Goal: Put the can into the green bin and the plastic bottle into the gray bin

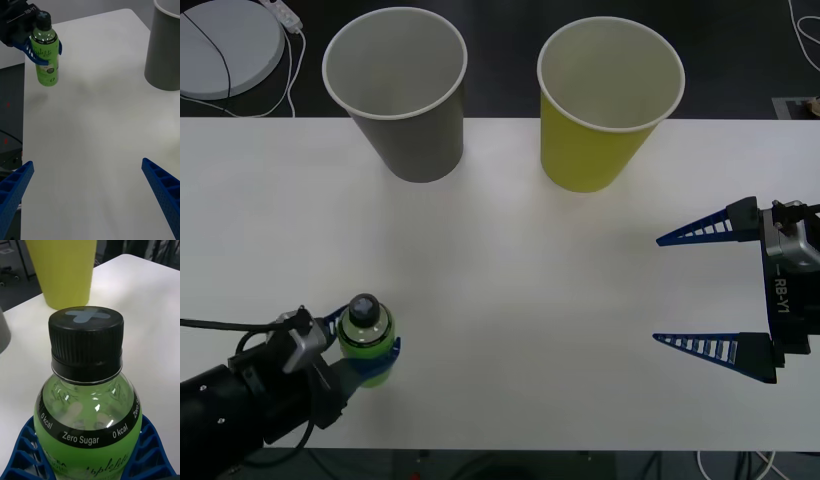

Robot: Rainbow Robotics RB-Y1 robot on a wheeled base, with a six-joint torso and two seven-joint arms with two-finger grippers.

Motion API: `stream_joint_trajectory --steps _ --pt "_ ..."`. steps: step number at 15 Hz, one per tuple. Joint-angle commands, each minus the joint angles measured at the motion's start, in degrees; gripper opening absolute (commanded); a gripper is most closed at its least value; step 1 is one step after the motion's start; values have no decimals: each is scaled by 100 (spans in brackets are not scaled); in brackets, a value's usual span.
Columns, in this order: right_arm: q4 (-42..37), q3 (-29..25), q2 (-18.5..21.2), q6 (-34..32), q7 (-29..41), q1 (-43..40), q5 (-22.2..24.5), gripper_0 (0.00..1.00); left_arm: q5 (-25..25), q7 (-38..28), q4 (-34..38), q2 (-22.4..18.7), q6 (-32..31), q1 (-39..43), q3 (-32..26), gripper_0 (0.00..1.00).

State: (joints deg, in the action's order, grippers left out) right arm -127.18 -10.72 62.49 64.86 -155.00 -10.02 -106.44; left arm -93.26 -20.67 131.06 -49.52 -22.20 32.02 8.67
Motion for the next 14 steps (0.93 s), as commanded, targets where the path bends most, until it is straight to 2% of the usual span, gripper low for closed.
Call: stream_joint_trajectory --steps 1,6,11,14 --pt "0 0 0 0 0 0 0 100 -421 -490 95 4 401 120 -67 0" --pt "0 0 0 0 0 0 0 100 -1115 -1589 288 4 788 367 -269 0" --pt "0 0 0 0 0 0 0 100 -1115 -1976 402 4 788 490 -709 0" --pt "0 0 0 0 0 0 0 100 -1028 -2099 438 -5 208 446 -1201 0"
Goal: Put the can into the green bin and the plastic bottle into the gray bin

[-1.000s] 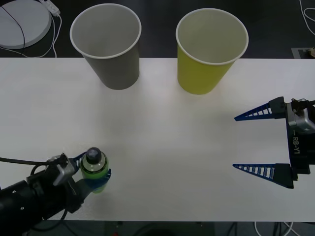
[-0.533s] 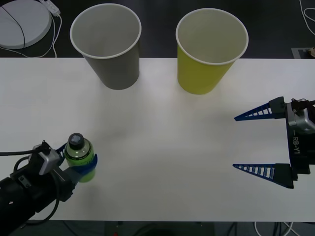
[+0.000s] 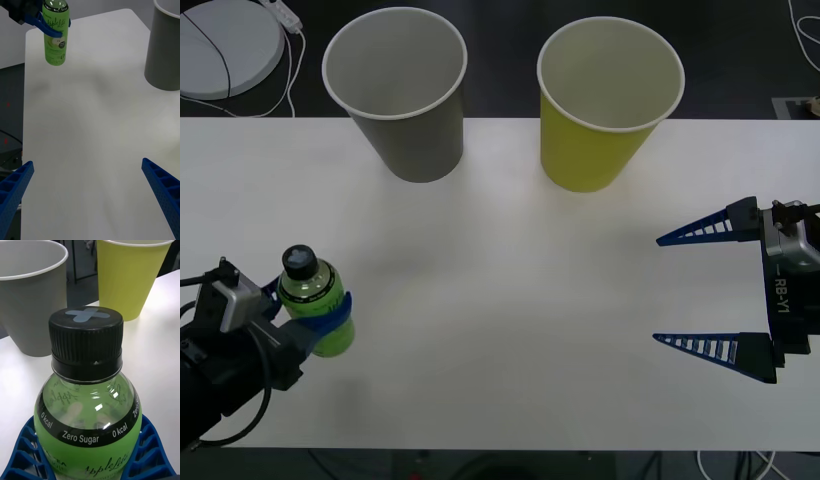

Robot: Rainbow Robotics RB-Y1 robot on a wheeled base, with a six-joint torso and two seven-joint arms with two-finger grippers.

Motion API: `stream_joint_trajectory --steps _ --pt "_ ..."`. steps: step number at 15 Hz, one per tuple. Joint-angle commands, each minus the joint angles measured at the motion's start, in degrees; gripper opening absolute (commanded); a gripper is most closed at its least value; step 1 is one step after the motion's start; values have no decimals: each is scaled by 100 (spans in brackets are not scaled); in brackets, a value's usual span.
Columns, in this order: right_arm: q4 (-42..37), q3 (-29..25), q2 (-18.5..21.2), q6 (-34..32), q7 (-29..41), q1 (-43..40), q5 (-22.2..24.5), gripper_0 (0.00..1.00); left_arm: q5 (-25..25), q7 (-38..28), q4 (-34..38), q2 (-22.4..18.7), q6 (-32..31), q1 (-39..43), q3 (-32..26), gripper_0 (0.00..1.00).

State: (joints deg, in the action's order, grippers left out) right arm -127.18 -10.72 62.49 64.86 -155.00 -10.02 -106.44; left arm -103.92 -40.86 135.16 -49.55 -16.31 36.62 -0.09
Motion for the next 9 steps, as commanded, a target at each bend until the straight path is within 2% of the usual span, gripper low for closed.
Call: stream_joint_trajectory --steps 1,4,5,9 --pt "0 0 0 0 0 0 0 100 144 -132 28 -2 -531 -15 -474 0" --pt "0 0 0 0 0 0 0 100 373 -299 46 -64 -1014 -67 -905 0" --pt "0 0 0 0 0 0 0 100 311 -598 90 -134 -1190 -102 -1054 0" --pt "0 0 0 0 0 0 0 100 -366 -1846 406 -336 -1867 -217 -1590 0"
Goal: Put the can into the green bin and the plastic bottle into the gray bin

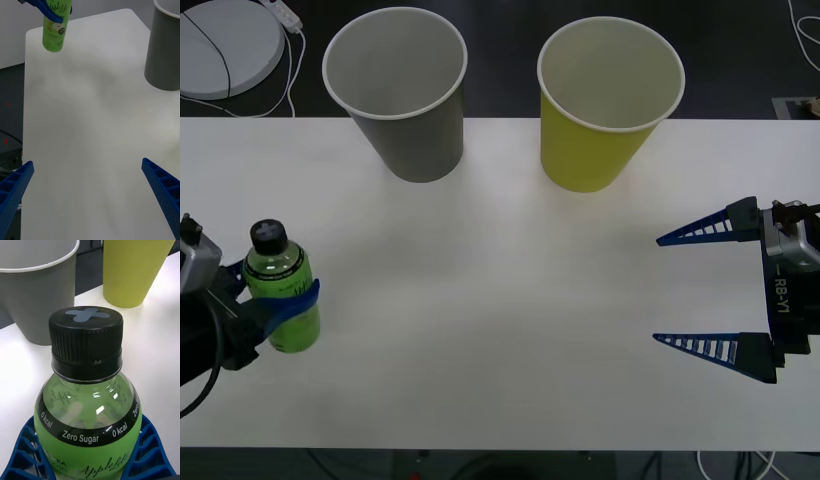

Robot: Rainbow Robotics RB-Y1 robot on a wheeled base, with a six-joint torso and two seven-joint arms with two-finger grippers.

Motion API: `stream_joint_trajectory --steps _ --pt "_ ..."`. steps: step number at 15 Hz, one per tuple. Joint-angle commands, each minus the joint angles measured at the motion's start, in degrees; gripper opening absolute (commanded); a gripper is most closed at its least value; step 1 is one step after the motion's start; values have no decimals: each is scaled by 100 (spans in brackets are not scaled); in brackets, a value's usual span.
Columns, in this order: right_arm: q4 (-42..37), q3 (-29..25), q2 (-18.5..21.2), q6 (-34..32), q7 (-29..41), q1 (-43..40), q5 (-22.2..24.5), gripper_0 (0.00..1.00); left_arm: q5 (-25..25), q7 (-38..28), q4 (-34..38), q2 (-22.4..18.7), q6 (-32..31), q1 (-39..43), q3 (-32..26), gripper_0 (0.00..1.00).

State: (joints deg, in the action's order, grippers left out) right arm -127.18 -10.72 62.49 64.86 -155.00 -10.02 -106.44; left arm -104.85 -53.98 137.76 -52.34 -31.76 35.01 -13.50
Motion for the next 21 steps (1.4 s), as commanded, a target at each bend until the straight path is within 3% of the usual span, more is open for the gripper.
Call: stream_joint_trajectory --steps 1,5,17,21 --pt "0 0 0 0 0 0 0 100 -290 -719 181 -66 -471 -108 -373 0" --pt "0 0 0 0 0 0 0 100 -422 -1343 189 -75 -1051 -504 -777 0" --pt "0 0 0 0 0 0 0 100 -624 -2046 -303 -391 -1087 -1444 -1006 0" --pt "0 0 0 0 0 0 0 100 -580 -2266 -426 -505 -1737 -1954 -1032 0"
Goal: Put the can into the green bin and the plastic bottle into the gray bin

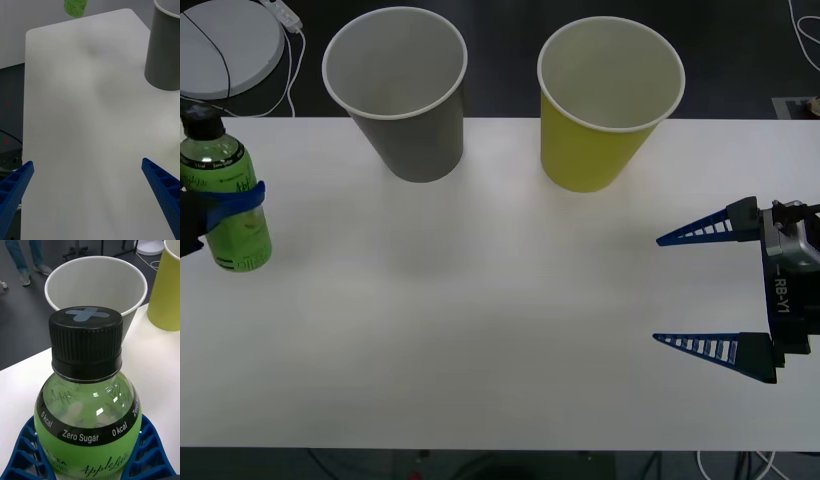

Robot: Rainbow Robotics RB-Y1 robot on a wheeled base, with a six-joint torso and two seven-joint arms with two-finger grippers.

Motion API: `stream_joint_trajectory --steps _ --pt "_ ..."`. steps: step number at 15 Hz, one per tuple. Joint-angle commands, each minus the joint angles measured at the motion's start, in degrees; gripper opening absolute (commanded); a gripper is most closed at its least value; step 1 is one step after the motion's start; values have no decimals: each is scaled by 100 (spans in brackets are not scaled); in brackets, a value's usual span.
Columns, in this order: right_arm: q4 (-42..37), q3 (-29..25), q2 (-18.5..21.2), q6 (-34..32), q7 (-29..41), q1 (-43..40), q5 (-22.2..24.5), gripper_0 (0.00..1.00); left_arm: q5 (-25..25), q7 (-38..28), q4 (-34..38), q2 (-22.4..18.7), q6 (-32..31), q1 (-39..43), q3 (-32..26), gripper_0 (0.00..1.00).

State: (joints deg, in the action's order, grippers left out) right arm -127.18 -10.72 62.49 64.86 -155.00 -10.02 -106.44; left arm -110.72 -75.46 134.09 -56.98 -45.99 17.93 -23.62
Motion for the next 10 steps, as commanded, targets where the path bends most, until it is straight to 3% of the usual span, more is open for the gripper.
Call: stream_joint_trajectory --steps 1,4,7,10 --pt "0 0 0 0 0 0 0 100 59 -127 -120 -85 -437 -369 -20 0" --pt "0 0 0 0 0 0 0 100 244 -224 -392 -384 -745 -765 -20 0" --pt "0 0 0 0 0 0 0 100 885 -215 -805 -788 -912 -1134 -11 0" --pt "0 0 0 0 0 0 0 100 1132 -215 -1122 -1157 -1738 -1758 7 0"
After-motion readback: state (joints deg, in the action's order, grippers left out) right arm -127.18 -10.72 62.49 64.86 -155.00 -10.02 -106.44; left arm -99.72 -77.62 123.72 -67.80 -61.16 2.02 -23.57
